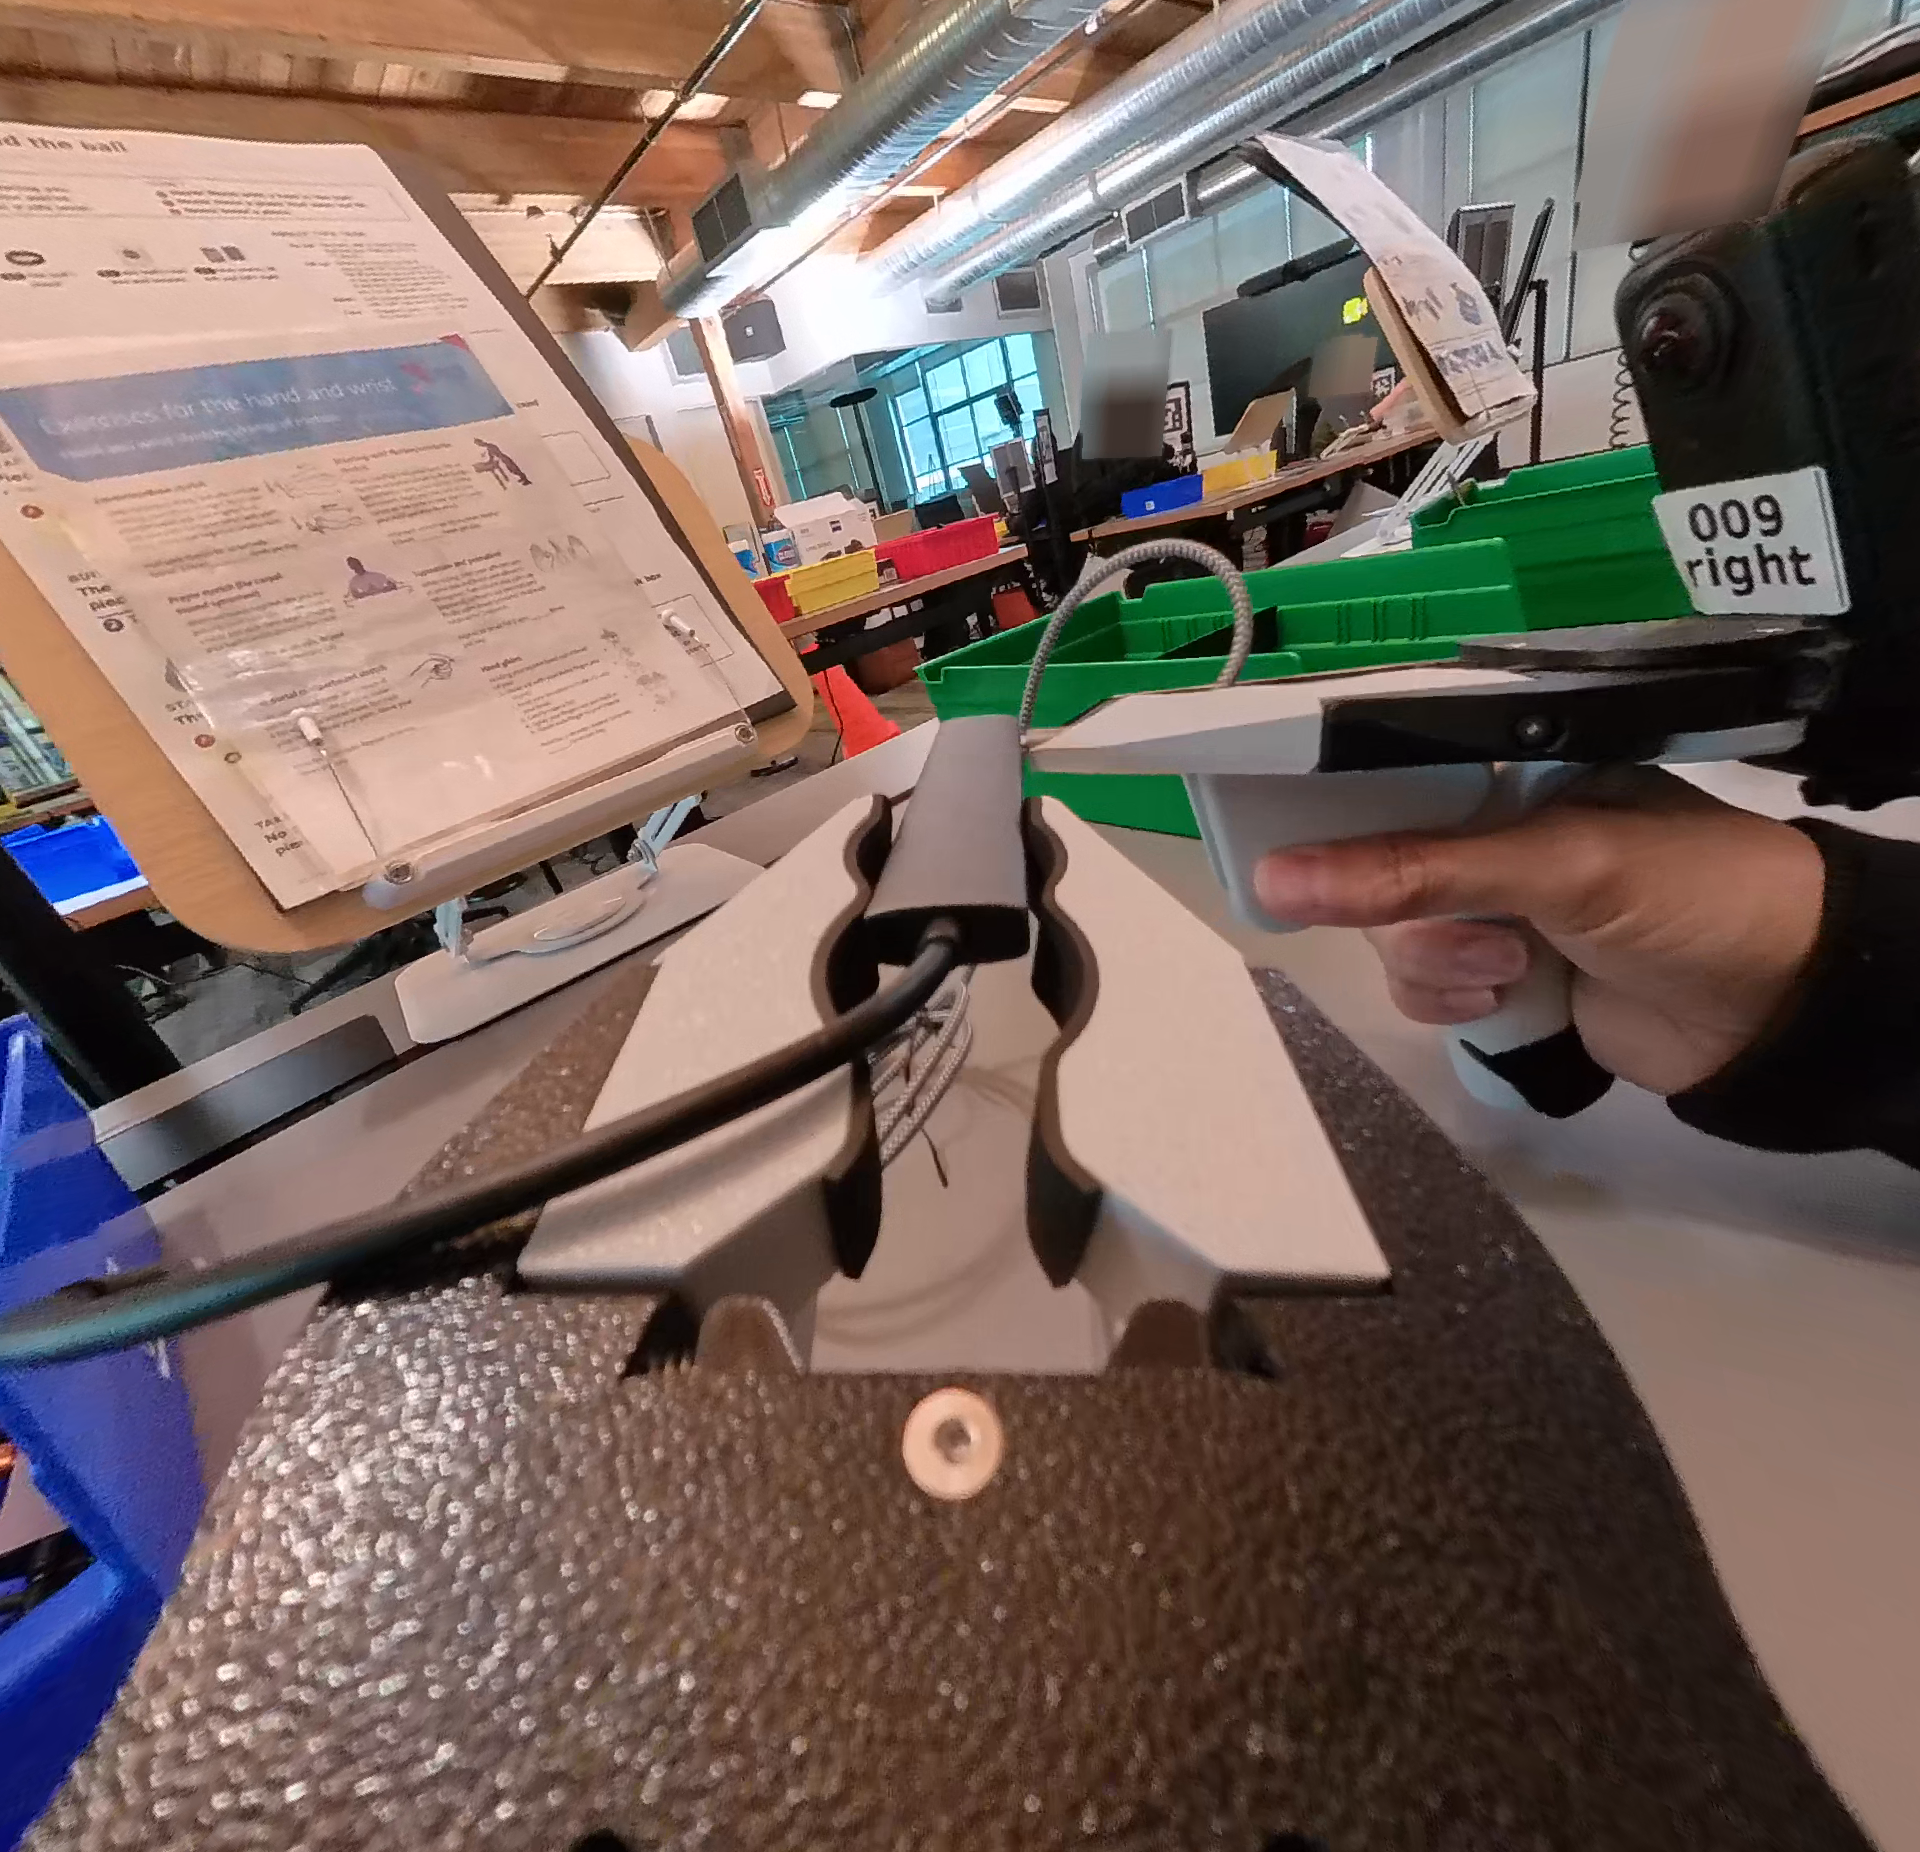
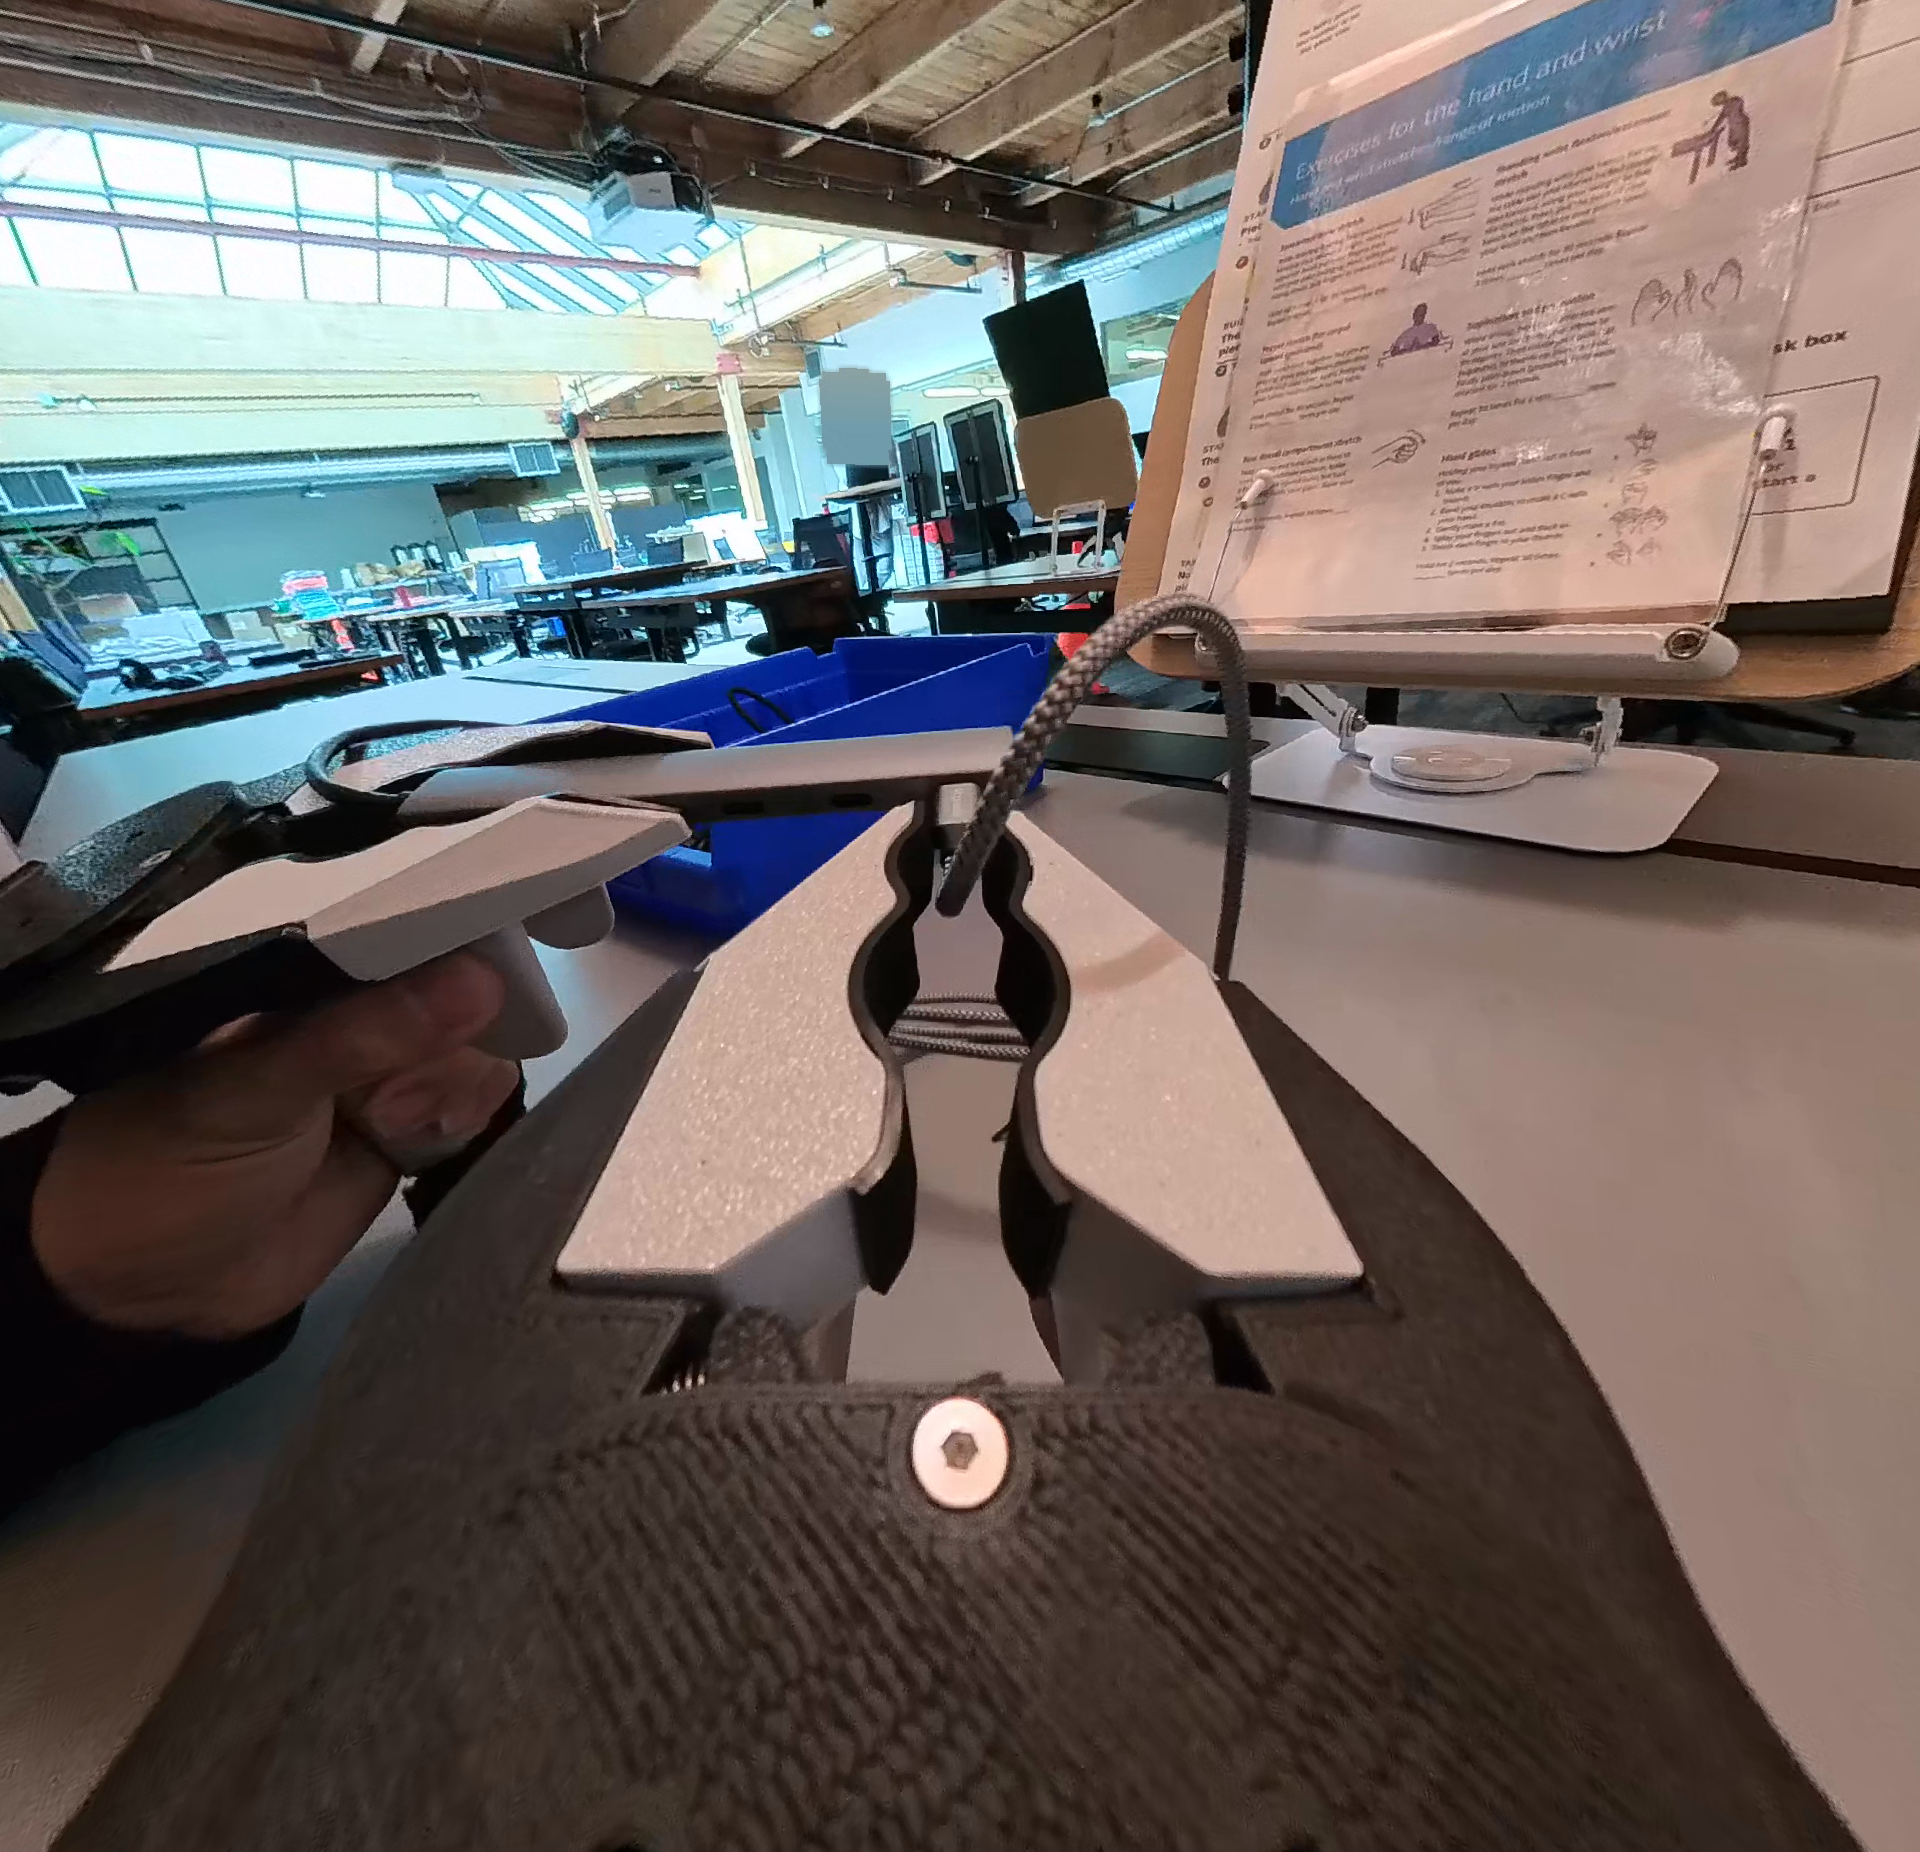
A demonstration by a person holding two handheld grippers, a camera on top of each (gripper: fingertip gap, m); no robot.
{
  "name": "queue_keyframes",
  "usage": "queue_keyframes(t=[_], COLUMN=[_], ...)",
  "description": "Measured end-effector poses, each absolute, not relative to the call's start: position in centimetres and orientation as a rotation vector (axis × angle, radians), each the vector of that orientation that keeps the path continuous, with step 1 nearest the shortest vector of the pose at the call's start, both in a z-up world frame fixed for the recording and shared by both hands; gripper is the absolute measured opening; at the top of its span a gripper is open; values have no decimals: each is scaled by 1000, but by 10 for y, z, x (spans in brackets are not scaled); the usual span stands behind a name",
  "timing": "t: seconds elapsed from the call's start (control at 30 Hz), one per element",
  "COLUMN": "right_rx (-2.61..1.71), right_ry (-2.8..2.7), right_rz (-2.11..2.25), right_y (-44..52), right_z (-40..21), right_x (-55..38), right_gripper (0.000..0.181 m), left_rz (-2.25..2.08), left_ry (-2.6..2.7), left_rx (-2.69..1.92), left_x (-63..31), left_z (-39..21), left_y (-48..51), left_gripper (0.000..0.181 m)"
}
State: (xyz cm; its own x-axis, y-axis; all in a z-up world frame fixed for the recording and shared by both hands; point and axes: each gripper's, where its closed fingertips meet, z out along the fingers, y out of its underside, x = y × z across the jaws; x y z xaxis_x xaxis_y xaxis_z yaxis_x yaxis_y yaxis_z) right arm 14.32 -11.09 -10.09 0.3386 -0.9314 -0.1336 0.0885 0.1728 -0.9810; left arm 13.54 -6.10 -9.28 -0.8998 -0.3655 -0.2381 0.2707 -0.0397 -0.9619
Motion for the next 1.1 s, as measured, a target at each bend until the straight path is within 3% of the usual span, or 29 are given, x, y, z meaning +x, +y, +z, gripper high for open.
queue_keyframes(t=[0.27,0.4,0.57,0.83,1.1], right_rx=[-1159,-1102,-1242,-1500,-1587], right_ry=[967,982,911,769,998], right_rz=[-864,-884,-968,-1125,-1388], right_y=[-111,-129,-121,-164,-274], right_z=[-107,-108,-98,28,83], right_x=[141,124,122,73,72], right_gripper=[10,9,9,8,9], left_rz=[-1962,-1940,-1970,-1904,-1947], left_ry=[1851,1641,1620,1692,1757], left_rx=[-94,-445,-261,-235,-228], left_x=[133,203,175,179,177], left_z=[-94,-65,-52,-85,-93], left_y=[-63,-2,-14,-26,-32], left_gripper=[23,21,19,19,20])
